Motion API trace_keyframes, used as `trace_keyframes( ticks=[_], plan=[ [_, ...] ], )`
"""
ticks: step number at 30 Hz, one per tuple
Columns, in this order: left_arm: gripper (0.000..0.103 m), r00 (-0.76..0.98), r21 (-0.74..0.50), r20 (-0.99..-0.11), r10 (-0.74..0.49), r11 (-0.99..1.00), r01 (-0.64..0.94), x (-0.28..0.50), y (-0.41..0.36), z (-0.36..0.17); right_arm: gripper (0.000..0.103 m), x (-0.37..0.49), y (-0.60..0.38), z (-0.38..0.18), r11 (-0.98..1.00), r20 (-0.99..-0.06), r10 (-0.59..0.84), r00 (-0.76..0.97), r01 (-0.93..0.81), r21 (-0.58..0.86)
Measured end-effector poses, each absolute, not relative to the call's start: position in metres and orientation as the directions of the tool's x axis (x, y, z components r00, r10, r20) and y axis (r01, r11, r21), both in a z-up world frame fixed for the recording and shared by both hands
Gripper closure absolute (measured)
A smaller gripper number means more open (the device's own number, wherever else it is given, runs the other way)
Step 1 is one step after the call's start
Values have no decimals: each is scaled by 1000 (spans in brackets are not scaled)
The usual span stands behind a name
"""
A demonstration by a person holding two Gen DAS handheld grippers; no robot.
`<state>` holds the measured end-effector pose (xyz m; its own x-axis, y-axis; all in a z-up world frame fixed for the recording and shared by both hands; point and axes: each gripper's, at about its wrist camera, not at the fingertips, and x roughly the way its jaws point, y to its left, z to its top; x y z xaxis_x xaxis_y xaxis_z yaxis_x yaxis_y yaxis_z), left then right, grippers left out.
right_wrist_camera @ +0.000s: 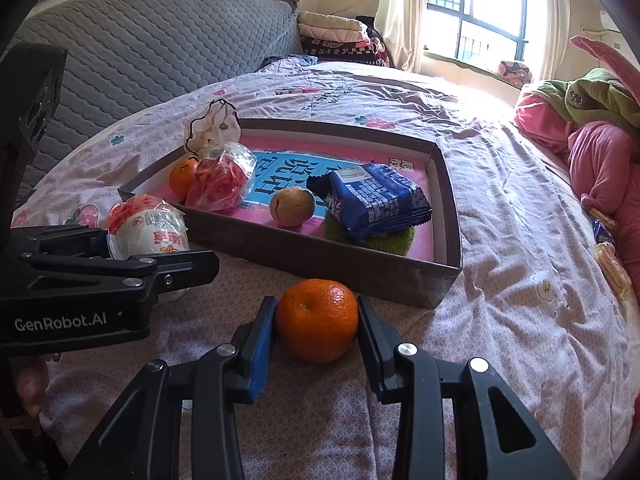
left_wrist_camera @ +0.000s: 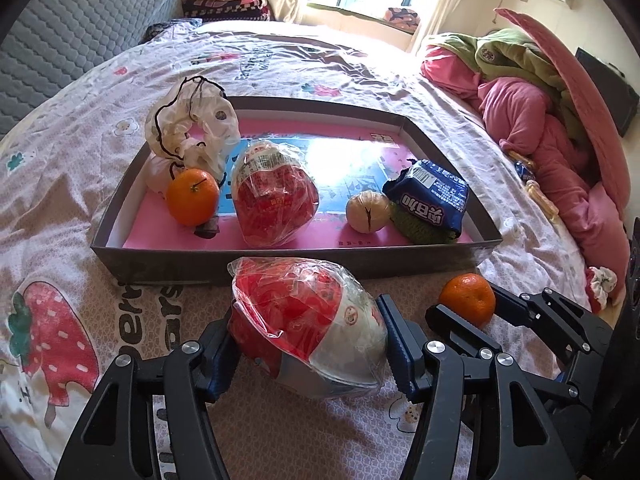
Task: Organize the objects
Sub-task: 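Grasp the red-and-white bagged ball with the left tool while the right tool grasps the orange, then lift and carry the bagged ball and the orange over the pink tray with both tools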
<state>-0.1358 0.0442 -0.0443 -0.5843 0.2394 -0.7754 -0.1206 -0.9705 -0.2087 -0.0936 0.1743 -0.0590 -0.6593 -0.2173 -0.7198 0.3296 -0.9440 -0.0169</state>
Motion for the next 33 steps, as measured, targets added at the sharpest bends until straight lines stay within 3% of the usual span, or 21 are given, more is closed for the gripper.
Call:
trace_keyframes(
  ticks=[33],
  plan=[
    [39, -716, -153, -673, 184, -982, -108, -97, 8, 34, 64, -60, 176, 2, -932, -540, -299, -787, 363, -14]
  ],
)
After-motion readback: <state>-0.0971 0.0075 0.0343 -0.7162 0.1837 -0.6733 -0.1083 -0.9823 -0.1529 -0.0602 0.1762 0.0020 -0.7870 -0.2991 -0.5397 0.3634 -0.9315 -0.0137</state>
